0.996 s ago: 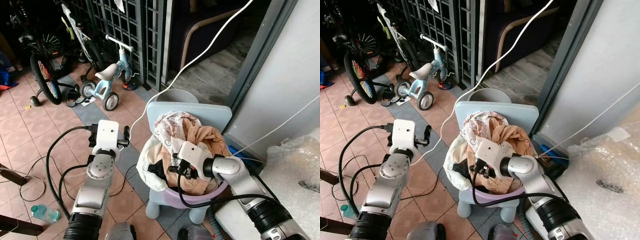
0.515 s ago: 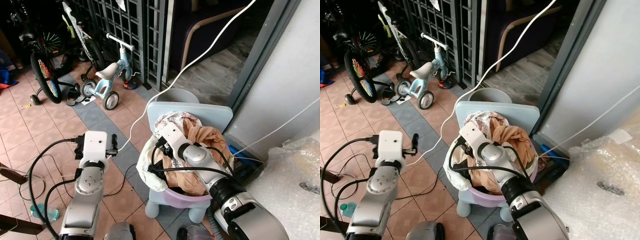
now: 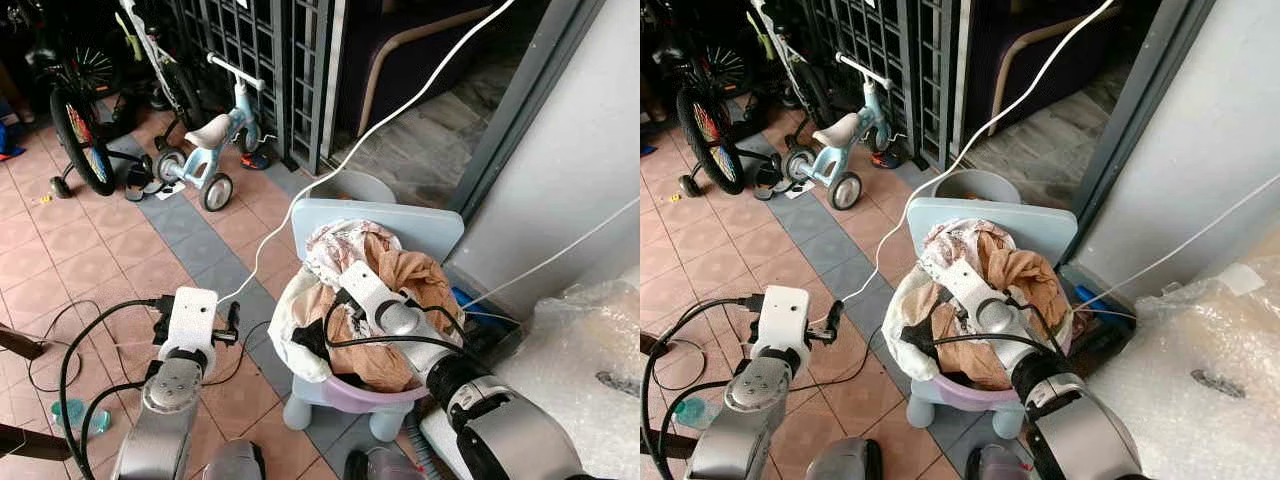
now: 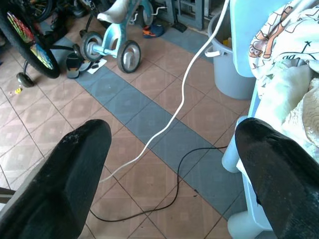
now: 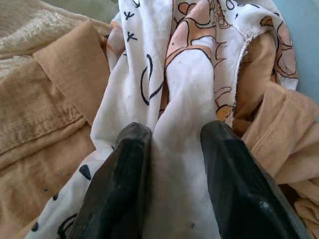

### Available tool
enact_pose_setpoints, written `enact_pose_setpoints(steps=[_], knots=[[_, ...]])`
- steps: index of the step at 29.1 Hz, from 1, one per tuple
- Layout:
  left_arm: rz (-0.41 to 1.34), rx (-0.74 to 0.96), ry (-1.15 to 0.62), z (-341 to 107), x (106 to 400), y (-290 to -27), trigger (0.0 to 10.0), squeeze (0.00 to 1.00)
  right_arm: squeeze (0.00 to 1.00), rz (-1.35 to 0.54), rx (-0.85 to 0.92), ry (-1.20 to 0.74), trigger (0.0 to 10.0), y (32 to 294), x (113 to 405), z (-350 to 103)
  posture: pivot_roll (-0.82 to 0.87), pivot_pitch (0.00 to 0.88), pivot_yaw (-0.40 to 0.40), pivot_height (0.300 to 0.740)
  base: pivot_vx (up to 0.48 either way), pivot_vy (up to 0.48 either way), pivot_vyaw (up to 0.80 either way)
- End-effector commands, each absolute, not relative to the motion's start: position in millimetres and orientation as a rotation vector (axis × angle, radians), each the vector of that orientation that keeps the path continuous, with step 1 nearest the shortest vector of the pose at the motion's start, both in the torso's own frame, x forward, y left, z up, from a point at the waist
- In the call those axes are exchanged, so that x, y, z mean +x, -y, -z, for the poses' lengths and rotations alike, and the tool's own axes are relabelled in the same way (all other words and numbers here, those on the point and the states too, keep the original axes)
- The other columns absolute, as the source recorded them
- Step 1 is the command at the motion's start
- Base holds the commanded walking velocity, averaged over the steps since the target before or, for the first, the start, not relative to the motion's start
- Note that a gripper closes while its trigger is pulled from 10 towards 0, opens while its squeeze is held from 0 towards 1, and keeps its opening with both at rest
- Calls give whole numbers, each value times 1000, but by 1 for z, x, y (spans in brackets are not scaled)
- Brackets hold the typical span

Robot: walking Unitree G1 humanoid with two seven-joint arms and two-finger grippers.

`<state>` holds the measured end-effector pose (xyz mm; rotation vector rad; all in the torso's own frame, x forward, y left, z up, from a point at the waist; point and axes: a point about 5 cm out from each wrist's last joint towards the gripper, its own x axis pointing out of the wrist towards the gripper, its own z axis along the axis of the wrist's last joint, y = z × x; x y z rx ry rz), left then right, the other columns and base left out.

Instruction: Clothes washing

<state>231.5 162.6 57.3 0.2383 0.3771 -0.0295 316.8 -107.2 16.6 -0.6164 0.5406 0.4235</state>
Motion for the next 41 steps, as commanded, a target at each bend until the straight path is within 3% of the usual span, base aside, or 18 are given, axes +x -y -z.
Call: enact_pose_setpoints(steps=[1, 11, 23, 26, 29, 38, 41], knots=[[42, 255, -376, -60, 234, -162, 10000, 0, 0, -417, -616, -563, 0, 110, 314, -12, 123, 109, -34, 740, 0, 0, 0], [196, 328, -380, -59, 242, -145, 10000, 0, 0, -463, -492, -632, 0, 115, 304, -2, 110, 59, -33, 740, 0, 0, 0], [149, 316, -344, -61, 250, -147, 10000, 0, 0, -428, -272, -563, 0, 119, 308, -12, 96, 0, -29, 740, 0, 0, 0], [110, 292, -330, -62, 251, -149, 10000, 0, 0, -413, -167, -452, 0, 120, 314, -28, 78, 0, -20, 740, 0, 0, 0], [116, 259, -271, -70, 256, -144, 10000, 0, 0, -394, -27, -173, 0, 120, 320, -73, 50, 0, -9, 740, 0, 0, 0], [45, 97, -178, -90, 277, -146, 10000, 0, 0, -93, -88, 244, 0, 151, 317, -155, 15, 0, -18, 740, 0, 0, 0], [21, 123, -147, -92, 283, -147, 10000, 0, 0, -40, -125, 281, 0, 153, 317, -168, 15, 0, -16, 740, 0, 0, 0]])
